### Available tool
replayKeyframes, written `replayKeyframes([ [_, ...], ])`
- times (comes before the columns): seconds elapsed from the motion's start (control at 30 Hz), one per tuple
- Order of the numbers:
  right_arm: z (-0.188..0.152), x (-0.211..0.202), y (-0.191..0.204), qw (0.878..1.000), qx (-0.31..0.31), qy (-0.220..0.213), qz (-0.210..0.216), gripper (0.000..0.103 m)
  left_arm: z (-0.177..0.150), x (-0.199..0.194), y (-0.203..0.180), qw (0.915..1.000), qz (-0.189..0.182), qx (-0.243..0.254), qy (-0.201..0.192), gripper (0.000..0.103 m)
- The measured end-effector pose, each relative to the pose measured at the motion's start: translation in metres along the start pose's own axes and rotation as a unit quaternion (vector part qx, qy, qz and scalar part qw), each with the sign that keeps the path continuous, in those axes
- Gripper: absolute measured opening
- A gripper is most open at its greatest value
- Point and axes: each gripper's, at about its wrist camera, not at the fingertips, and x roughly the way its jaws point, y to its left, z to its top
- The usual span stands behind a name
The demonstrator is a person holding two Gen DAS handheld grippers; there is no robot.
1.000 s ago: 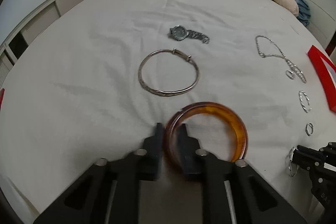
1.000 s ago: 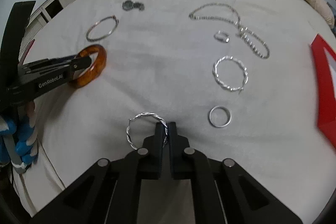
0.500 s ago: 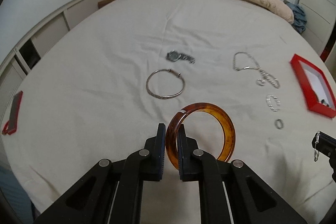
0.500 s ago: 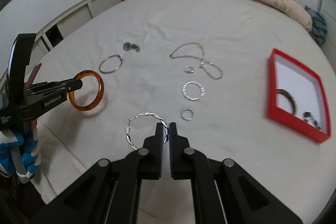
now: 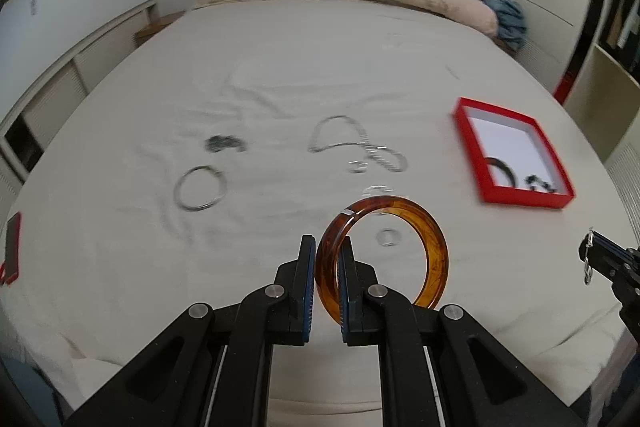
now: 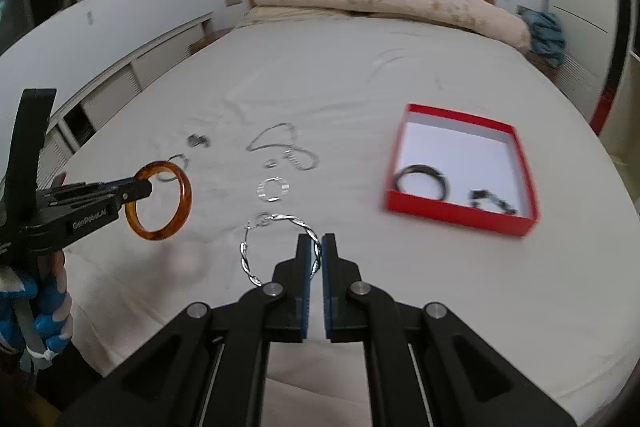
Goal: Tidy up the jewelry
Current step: 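Carry the amber bangle and twisted hoop over the red box and lower them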
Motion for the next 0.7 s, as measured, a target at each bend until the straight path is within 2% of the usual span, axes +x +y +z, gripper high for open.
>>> replayKeyframes([
  [0.33, 0.010, -0.005, -0.093, 0.998, 0.047, -0.009, -0.042, 0.004, 0.035, 0.025, -0.085, 0.9980, -0.041, 0.048, 0.002, 0.010],
  [0.57, 0.029, 0.024, -0.161, 0.994, 0.079, -0.014, -0.068, 0.004, 0.068, 0.068, -0.141, 0.9941, -0.062, 0.089, 0.008, 0.010],
  [0.7, 0.043, 0.053, -0.185, 0.994, 0.085, -0.011, -0.069, 0.004, 0.093, 0.102, -0.169, 0.9926, -0.065, 0.102, 0.009, 0.010],
])
